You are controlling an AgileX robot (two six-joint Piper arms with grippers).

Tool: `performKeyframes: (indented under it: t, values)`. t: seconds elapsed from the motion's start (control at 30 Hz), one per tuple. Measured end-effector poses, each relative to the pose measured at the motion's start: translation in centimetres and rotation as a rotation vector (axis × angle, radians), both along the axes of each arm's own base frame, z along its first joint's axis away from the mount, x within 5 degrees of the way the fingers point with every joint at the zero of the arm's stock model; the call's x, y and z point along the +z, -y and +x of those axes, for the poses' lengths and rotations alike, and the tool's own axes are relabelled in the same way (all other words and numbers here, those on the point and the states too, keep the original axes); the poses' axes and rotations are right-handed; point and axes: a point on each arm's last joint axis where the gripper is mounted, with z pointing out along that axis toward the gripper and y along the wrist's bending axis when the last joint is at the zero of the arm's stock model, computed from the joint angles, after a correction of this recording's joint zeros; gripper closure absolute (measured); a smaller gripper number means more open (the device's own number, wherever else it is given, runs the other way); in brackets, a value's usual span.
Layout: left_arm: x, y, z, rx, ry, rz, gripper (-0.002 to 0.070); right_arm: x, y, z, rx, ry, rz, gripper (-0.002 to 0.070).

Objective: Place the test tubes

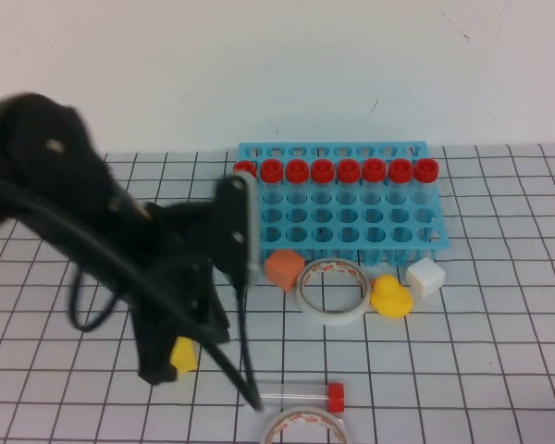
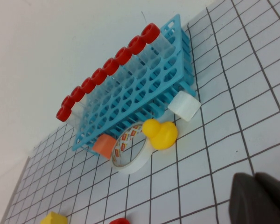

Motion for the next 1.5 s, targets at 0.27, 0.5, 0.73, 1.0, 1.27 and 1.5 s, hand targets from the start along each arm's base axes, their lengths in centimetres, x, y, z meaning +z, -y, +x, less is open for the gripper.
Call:
performKeyframes:
  t: [0.27, 0.5, 0.73, 1.0, 1.27, 1.5]
  values:
    - [-4.5, 4.0, 1.3, -0.155, 0.055, 0.168, 0.0281, 0.0, 0.0, 0.0, 0.001, 0.001, -0.002, 0.0678]
    - [-7.4, 5.9, 2.2, -0.191, 0.058, 0.194, 0.0204, 0.0, 0.0, 0.0, 0.004, 0.001, -0.007, 0.0678]
    - [-10.0, 6.2, 2.9, -0.201, 0.014, 0.236, 0.0204, 0.0, 0.0, 0.0, 0.006, 0.003, -0.014, 0.0678]
    - [-12.7, 6.4, 3.7, -0.200, -0.013, 0.284, 0.0204, 0.0, 0.0, 0.0, 0.006, 0.003, -0.014, 0.0678]
    - [-14.3, 6.6, 4.3, -0.180, -0.021, 0.300, 0.0218, 0.0, 0.0, 0.0, 0.007, 0.005, -0.019, 0.0678]
    - [-14.3, 6.3, 4.5, -0.116, -0.020, 0.346, 0.0466, 0.0, 0.0, 0.0, 0.008, 0.006, -0.023, 0.0678]
